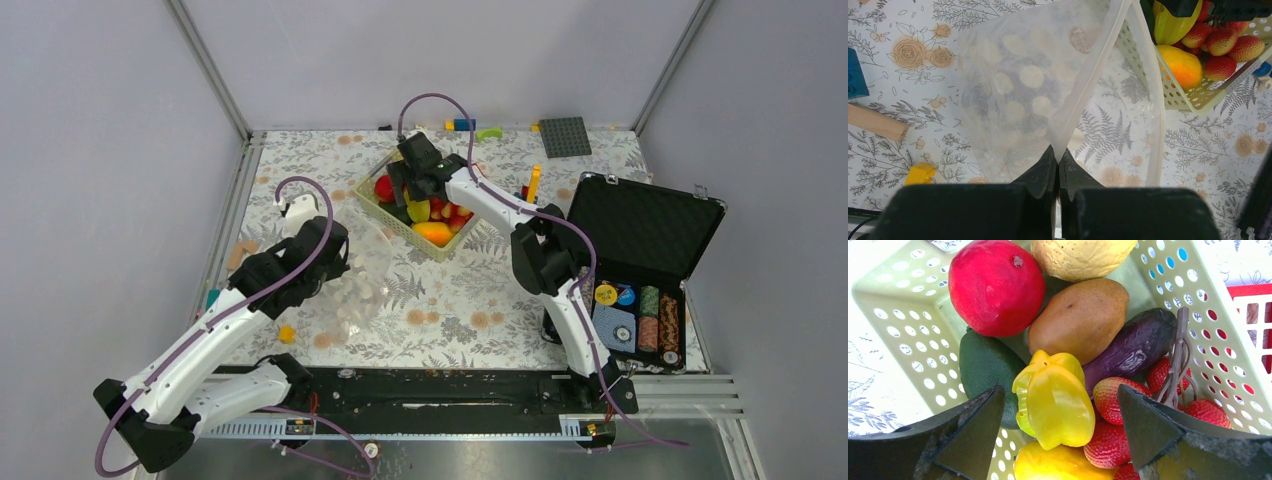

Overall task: Place the food in the zip-top bag and seal the zipper
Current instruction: Pick up the fake fruit from the bin.

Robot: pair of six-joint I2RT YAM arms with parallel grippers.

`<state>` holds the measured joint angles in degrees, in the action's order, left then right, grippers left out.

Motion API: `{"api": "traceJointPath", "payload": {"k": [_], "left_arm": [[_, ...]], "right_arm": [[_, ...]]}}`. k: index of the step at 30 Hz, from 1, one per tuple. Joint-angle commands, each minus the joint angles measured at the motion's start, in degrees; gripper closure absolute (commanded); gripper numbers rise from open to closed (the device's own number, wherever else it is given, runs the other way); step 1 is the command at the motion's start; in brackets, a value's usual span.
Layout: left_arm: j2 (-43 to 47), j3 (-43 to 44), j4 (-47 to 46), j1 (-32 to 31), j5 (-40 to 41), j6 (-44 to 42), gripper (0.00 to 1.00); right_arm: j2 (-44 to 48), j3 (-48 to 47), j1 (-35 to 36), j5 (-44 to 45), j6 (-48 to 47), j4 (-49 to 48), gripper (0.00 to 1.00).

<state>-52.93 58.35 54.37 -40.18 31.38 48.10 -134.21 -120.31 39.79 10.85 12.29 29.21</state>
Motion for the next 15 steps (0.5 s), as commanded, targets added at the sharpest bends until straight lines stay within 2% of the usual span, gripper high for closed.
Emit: {"api": "traceJointPath", "payload": {"k": [1, 10, 15], "left_arm": [[0.8, -0.5, -2.0, 0.2, 1.0, 0.4, 1.0], [0.4, -0.4, -1.9, 0.2, 0.9, 0.4, 1.0], [0.5, -0.4, -2.0, 0.2, 0.8, 0.4, 1.0]], "right_arm": [[-2.2, -3.1, -0.2, -1.2, 2.1, 2.9, 0.12], [-5.1, -8.4, -0.2, -0.2, 3.9, 5.7, 0.28], [-4.4, -8.3, -0.2, -1.3, 4.8, 5.9, 0.54]]}}
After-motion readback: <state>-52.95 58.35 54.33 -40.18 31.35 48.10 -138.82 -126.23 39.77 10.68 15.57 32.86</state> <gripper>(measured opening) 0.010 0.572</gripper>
